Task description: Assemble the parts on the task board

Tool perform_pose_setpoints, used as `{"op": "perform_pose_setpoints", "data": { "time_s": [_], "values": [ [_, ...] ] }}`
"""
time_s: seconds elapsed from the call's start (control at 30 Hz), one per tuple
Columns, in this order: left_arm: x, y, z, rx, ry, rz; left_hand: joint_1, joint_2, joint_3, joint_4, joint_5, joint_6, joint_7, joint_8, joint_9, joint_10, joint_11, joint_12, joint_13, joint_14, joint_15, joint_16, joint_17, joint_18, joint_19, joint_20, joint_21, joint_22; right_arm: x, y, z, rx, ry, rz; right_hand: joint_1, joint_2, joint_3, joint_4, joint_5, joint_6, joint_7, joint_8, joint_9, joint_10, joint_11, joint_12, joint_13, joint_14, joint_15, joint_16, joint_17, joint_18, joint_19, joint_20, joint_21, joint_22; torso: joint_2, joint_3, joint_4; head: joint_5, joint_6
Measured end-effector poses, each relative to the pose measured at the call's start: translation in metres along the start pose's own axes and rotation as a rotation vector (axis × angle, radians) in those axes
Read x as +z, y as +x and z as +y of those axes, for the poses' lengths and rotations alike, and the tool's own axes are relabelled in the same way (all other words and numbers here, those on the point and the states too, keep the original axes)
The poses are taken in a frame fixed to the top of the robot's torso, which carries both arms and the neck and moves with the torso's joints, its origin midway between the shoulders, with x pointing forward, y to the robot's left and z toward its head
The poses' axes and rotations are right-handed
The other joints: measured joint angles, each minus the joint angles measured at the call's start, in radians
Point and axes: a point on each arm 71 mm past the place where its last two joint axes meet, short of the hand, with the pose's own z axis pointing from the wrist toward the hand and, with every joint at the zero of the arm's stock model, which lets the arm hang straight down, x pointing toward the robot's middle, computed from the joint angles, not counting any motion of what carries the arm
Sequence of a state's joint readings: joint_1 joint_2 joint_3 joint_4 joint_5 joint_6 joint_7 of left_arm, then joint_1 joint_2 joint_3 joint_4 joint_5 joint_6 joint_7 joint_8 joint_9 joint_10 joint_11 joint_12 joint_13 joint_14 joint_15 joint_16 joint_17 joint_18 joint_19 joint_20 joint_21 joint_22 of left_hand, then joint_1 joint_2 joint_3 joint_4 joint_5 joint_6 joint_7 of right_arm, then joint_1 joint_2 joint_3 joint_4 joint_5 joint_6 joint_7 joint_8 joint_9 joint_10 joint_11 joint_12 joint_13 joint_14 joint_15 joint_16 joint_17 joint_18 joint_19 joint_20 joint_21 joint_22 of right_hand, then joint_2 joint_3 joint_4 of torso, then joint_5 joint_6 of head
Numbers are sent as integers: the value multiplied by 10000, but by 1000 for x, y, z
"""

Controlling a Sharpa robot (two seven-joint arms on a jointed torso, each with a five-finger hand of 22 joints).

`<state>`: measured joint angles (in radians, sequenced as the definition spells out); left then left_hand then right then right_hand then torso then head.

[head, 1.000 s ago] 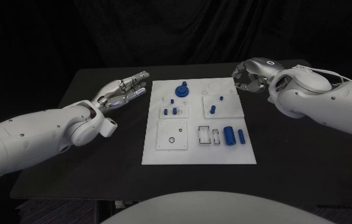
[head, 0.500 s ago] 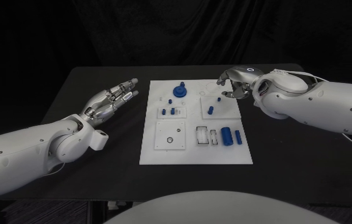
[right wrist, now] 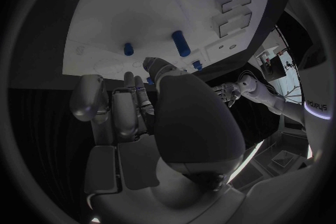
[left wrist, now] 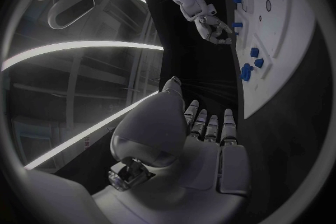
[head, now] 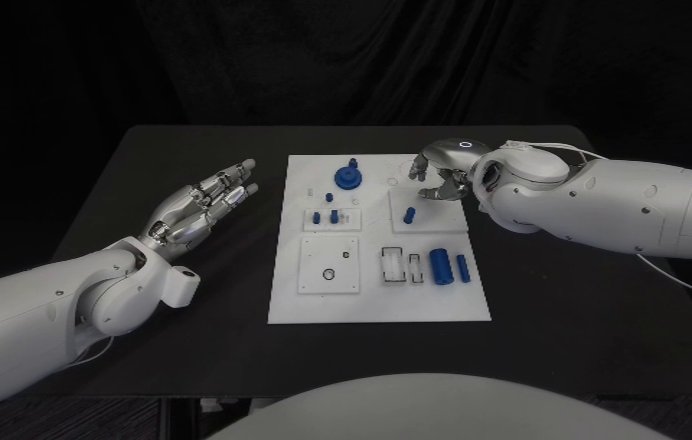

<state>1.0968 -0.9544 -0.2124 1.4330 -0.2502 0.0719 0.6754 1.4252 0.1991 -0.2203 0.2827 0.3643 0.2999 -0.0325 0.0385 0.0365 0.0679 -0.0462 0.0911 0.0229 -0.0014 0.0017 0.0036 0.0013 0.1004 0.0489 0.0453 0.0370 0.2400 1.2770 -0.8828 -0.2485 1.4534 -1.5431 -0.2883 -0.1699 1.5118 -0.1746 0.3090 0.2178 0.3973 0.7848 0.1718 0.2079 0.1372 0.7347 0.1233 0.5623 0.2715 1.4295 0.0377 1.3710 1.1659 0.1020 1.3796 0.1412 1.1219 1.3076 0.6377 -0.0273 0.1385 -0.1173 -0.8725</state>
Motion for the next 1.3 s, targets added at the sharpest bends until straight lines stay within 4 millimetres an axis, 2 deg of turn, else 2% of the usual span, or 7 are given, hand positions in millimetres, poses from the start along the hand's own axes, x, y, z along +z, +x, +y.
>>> {"op": "perform_pose_setpoints", "data": {
  "time_s": [0.23,0.47,0.77,0.93,1.0,1.07,1.3],
  "values": [
    [1,1,1,-64,0,41,132,32,-31,-30,94,-267,-266,-21,-15,-35,34,-34,0,0,0,0,3,1,17,89,0,-56,1,7,-4,-95,261,257,-39,39,0,0,0,137,6,0,33,89,-19,0,-46,0,0,0,-19,0,0,0,0,0,-12,-18,-37,-8,0],
    [1,2,2,-113,-11,72,148,48,-43,-43,152,-371,-371,-21,-26,-41,110,-34,1,37,37,0,3,1,17,88,0,-61,3,11,-6,-158,441,392,-39,38,0,0,87,137,7,0,32,9,26,-58,-112,0,0,-47,-197,0,0,0,-253,-1,5,-6,-69,-10,0],
    [1,2,3,-143,-17,90,300,101,-83,-28,230,-478,-552,-21,-36,-55,192,-71,-9,26,155,0,3,-1,71,214,0,-75,6,13,-7,-209,507,447,-39,38,15,-80,130,512,-148,18,170,-246,67,156,-77,-94,50,-155,-364,-2,-129,19,-505,-1,7,-6,-82,-19,0],
    [0,2,3,-158,-24,99,359,152,-35,-75,356,-515,-587,-21,-36,-20,281,-71,-8,18,165,0,-2,-1,70,284,0,-82,7,16,-7,-219,510,488,-105,104,28,-196,130,1066,-247,353,464,23,-84,718,164,-127,17,-155,-324,-2,-129,18,-462,-2,-17,-36,-81,-16,0],
    [0,1,3,-166,-26,106,358,152,-25,-85,358,-515,-588,-21,-36,-31,290,-71,-8,12,170,0,-4,-2,71,285,0,-87,7,17,-7,-220,510,509,-122,121,1,-222,130,1101,-282,432,542,23,-84,819,197,-90,-20,-155,-295,-1,-124,13,-404,-1,-24,-49,-76,-33,0],
    [0,2,3,-174,-27,115,396,190,3,-113,398,-515,-588,-21,-36,3,323,-71,-8,30,248,0,-4,158,107,321,0,-87,8,18,-7,-219,506,526,-157,155,1,-222,130,1170,-281,496,614,81,-142,935,242,-84,-25,-114,-266,-2,-72,-38,-347,-1,-29,-59,-70,-44,0],
    [1,3,4,-226,-28,180,525,242,86,-196,496,-514,-587,-21,-36,36,356,-71,-8,0,289,0,-3,158,129,413,0,-86,9,20,-7,-216,496,521,-76,323,-4,-334,129,1351,-314,801,866,266,-319,1322,400,-13,-168,-66,-180,-2,22,-132,-178,-2,-46,-90,-55,-49,0]
  ]
}}
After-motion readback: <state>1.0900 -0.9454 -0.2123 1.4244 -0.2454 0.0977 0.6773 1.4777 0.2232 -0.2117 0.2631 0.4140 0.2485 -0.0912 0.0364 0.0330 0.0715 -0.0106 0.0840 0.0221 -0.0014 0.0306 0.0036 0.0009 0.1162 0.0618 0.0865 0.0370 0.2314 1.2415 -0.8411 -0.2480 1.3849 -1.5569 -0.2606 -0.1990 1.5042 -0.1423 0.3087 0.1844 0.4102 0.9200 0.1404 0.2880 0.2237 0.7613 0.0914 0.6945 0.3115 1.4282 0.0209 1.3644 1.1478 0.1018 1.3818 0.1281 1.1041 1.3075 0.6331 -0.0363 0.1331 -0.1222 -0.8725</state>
